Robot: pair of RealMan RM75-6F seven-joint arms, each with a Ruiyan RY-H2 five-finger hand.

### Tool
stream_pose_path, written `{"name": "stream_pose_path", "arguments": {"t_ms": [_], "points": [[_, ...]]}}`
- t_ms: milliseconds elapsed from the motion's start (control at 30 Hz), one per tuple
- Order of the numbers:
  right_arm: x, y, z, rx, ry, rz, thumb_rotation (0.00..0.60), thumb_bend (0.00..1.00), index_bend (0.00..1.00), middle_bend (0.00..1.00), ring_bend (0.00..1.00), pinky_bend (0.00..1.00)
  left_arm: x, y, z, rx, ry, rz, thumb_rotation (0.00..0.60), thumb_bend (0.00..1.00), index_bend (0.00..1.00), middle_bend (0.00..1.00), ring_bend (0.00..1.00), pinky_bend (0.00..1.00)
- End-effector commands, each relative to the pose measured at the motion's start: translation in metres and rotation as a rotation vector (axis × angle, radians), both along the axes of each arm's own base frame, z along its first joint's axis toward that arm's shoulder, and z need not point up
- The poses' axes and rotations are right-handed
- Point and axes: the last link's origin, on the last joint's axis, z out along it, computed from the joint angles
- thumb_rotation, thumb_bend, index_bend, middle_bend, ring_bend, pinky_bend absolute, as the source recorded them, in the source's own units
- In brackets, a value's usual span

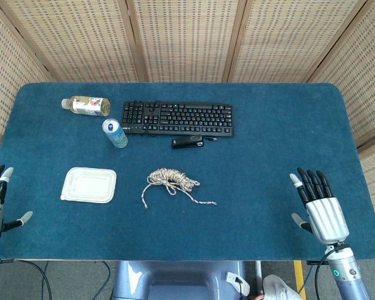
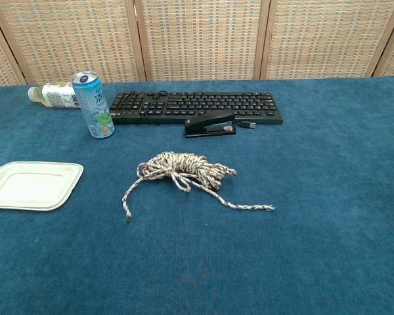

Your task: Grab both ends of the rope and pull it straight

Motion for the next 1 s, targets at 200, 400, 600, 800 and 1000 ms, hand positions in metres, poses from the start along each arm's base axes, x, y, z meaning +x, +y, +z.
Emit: {"name": "stream_pose_path", "arguments": {"t_ms": [200,400,600,800,1000], "points": [[0.012,-0.006,-0.019,0.194,-0.22,-0.016,0.6,0.0,0.0,0.0,0.0,0.0,0.001,0.0,0.0,0.0,0.0,-0.014,0.6,0.0,0.0,0.0,0.0,0.0],[0.038,-0.03,-0.04,0.332,-0.215,0.026,0.6,0.0,0.25,0.0,0.0,0.0,0.005,-0.001,-0.001,-0.001,0.007,-0.034,0.6,0.0,0.0,0.0,0.0,0.0],[0.076,-0.061,-0.074,0.391,-0.165,0.021,0.6,0.09,0.37,0.0,0.0,0.0,0.008,0.0,-0.005,0.004,0.034,-0.039,0.6,0.0,0.0,0.0,0.0,0.0],[0.109,-0.083,-0.113,0.41,-0.149,-0.022,0.6,0.2,0.44,0.0,0.0,0.0,0.01,0.005,-0.012,0.007,0.073,-0.034,0.6,0.0,0.0,0.0,0.0,0.0],[0.121,-0.094,-0.15,0.453,-0.08,-0.078,0.6,0.25,0.45,0.0,0.0,0.0,0.006,0.01,-0.016,-0.006,0.071,-0.015,0.6,0.0,0.0,0.0,0.0,0.0]]}}
